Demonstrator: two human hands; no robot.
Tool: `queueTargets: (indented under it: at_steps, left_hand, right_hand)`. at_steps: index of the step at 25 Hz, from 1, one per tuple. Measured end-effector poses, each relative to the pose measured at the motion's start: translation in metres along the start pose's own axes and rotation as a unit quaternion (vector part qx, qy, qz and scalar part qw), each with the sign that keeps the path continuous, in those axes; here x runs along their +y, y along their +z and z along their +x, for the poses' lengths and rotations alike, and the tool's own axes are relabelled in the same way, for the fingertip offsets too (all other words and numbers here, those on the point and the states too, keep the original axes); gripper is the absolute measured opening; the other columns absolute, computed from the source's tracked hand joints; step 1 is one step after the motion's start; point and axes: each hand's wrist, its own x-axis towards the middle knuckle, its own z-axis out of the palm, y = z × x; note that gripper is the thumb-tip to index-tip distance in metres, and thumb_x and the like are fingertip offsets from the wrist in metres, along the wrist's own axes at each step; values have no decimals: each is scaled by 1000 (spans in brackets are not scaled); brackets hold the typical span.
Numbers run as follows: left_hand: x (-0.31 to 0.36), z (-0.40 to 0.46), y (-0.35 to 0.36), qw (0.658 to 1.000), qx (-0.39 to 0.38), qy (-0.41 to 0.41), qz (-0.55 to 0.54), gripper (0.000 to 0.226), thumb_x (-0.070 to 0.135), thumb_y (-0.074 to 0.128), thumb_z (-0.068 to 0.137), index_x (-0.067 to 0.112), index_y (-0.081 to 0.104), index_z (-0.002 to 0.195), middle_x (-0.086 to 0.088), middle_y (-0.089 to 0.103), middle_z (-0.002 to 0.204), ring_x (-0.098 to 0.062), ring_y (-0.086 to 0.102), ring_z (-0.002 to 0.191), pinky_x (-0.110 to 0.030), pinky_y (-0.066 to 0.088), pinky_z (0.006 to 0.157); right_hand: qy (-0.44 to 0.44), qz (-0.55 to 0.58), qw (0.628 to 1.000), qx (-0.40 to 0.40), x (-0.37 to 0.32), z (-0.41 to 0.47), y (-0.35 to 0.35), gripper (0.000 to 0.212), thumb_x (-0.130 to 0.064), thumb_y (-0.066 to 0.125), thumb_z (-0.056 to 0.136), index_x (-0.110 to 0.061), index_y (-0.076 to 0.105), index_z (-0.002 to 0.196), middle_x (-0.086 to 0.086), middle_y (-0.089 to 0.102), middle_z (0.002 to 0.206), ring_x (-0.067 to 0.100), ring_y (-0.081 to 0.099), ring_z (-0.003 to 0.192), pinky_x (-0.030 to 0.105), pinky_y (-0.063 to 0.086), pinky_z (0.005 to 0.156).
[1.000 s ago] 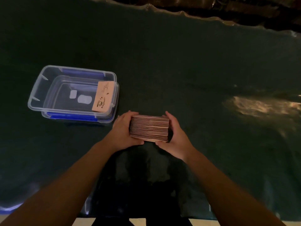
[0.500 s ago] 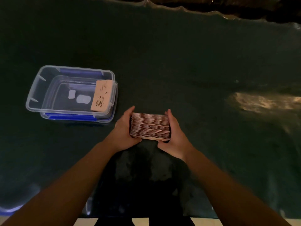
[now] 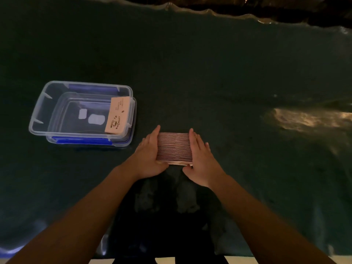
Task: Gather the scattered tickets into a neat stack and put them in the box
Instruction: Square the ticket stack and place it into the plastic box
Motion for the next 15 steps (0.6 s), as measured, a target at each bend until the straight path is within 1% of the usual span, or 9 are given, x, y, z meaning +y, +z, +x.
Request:
queueTargets:
  at_steps: [3, 6, 8, 9, 10, 11, 12, 14, 15]
  left_hand:
    - [5, -3, 7, 998, 24, -21, -57, 129, 20, 86, 80, 35, -12, 163, -9, 22, 171, -29, 30, 155, -53, 30, 125]
    - [7, -6, 19, 992, 63, -40, -102, 131, 7, 85, 80, 35, -12, 163, -10, 24, 168, -26, 34, 152, -52, 34, 124]
    - [4, -5, 23, 991, 79, -36, -98, 128, 5, 86, 79, 33, -6, 163, -11, 25, 167, -25, 34, 152, -51, 35, 124]
    - [3, -5, 24, 992, 82, -33, -90, 124, 5, 86, 78, 32, -1, 163, -11, 28, 166, -26, 35, 151, -50, 36, 123]
    - [2, -4, 23, 993, 84, -33, -82, 120, 7, 87, 77, 32, 5, 161, -11, 31, 164, -26, 38, 149, -47, 37, 122]
    - [0, -4, 22, 993, 87, -33, -75, 116, 10, 88, 76, 32, 11, 159, -10, 36, 161, -26, 42, 147, -44, 38, 119]
    - [-1, -4, 21, 993, 91, -35, -72, 112, 13, 89, 75, 33, 15, 157, -9, 41, 158, -26, 46, 144, -42, 39, 115]
    - [-4, -5, 20, 991, 103, -44, -73, 114, 18, 92, 71, 36, 18, 155, -7, 47, 155, -27, 50, 141, -41, 39, 113]
    - [-5, -6, 22, 990, 106, -49, -75, 119, 20, 94, 69, 36, 15, 157, -8, 47, 156, -28, 48, 143, -44, 37, 117]
  right_hand:
    - [5, 38, 999, -3, 2, -3, 3, 125, -17, 72, 91, -35, -28, 164, 2, 6, 180, 20, 2, 166, 48, -3, 134]
    - [4, 122, 992, 16, 5, -11, 6, 121, -5, 71, 92, -45, -15, 167, -9, 11, 179, 4, 5, 162, 44, -4, 135]
    - [-2, 122, 992, 31, 6, -11, 9, 119, -7, 74, 91, -45, -8, 168, -9, 17, 177, -13, 2, 149, 44, -1, 134]
    - [-2, 118, 992, 37, 6, -11, 10, 118, -10, 76, 90, -43, -7, 168, -8, 20, 175, -18, 2, 142, 43, 1, 133]
    - [-2, 116, 992, 41, 6, -11, 9, 118, -12, 76, 90, -41, -6, 169, -6, 22, 175, -17, 4, 142, 43, 3, 133]
    - [-3, 112, 993, 44, 5, -10, 9, 117, -13, 77, 90, -39, -5, 169, -4, 25, 174, -11, 8, 148, 42, 4, 133]
    - [-5, 105, 993, 50, 5, -11, 8, 117, -14, 77, 90, -37, -4, 170, -4, 27, 174, -1, 14, 155, 41, 3, 133]
    - [-4, 82, 994, 69, 7, -11, 6, 116, -15, 77, 89, -35, -3, 170, -2, 32, 173, 13, 24, 160, 39, -2, 131]
    - [-3, 70, 995, 71, 7, -11, 6, 116, -16, 77, 89, -35, -4, 170, -1, 33, 173, 17, 24, 161, 38, -3, 130]
